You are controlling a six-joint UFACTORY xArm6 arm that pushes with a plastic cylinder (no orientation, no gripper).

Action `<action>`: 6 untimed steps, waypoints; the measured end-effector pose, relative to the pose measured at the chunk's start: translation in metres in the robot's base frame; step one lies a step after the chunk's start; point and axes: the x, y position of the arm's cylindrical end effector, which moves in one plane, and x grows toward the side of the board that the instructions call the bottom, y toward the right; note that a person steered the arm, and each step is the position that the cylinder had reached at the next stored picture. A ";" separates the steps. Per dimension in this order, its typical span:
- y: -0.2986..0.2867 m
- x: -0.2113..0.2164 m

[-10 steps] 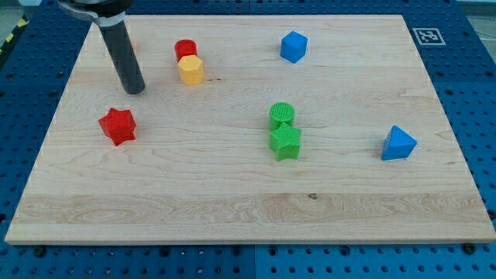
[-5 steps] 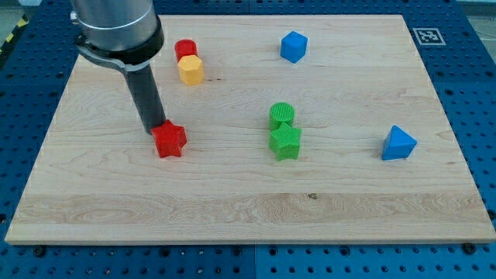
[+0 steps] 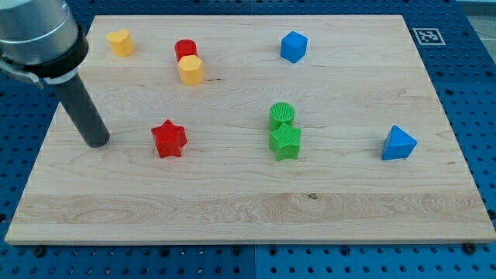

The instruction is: Push the red star into the green blocks

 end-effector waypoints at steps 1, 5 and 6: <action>0.064 0.002; 0.178 -0.039; 0.180 -0.060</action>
